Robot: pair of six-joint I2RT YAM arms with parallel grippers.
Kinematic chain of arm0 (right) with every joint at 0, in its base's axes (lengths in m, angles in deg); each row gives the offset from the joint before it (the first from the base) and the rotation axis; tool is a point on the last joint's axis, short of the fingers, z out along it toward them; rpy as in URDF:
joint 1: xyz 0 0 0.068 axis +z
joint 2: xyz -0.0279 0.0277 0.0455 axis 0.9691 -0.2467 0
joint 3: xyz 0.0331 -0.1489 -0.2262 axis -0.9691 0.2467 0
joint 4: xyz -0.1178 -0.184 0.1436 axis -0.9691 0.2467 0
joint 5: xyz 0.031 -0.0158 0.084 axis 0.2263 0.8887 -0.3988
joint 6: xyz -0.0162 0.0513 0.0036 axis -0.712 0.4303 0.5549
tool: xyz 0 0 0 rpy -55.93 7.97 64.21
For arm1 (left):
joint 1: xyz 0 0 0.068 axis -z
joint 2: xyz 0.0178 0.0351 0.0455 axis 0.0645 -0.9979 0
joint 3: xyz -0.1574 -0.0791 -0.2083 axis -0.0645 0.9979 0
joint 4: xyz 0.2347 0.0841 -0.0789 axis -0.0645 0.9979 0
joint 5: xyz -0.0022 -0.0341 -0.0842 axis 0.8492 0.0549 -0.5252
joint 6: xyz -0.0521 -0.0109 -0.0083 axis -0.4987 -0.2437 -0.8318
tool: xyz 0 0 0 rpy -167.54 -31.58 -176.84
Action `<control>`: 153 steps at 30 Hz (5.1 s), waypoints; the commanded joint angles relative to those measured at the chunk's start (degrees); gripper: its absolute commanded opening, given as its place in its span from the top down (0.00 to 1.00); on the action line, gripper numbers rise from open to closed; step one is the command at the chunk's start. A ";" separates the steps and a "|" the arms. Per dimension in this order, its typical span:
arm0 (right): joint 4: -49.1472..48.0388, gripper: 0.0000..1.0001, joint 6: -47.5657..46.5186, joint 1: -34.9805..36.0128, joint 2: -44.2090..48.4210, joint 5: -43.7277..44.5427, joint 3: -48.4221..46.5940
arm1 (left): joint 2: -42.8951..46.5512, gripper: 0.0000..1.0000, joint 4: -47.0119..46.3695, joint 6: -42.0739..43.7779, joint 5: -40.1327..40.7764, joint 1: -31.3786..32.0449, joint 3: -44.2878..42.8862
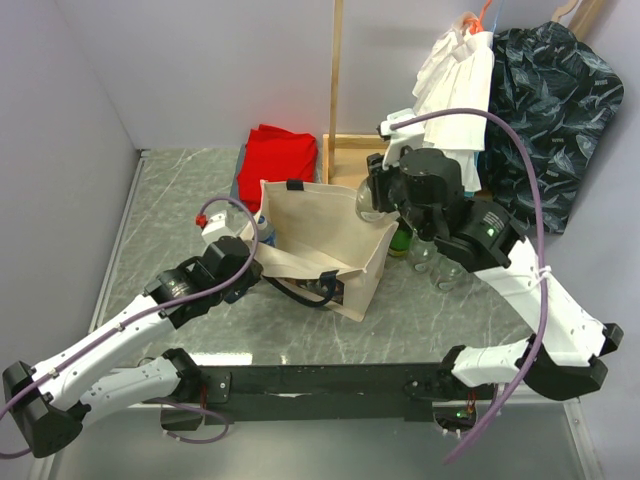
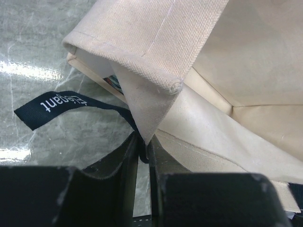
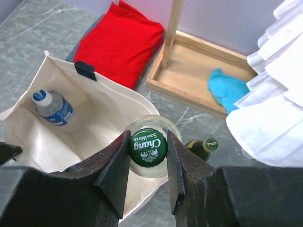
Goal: Take the beverage out of the canvas bag
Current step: Place the drink at the center of the board.
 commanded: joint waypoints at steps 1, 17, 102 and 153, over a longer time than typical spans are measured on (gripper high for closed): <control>-7.99 1.00 -1.29 0.23 4.79 4.16 -4.09 | -0.55 0.82 -1.03 1.15 -1.49 0.14 -0.92; -4.91 1.00 0.55 0.23 11.91 12.59 0.12 | -2.04 0.82 -2.87 2.29 -2.46 0.14 -1.89; -25.48 1.00 22.34 -22.71 26.50 6.36 56.81 | -2.48 0.83 -2.61 2.73 -2.55 0.14 -1.45; -21.35 0.90 23.58 -23.33 21.40 4.68 54.97 | -2.92 0.83 -2.70 2.91 -2.72 0.14 -2.24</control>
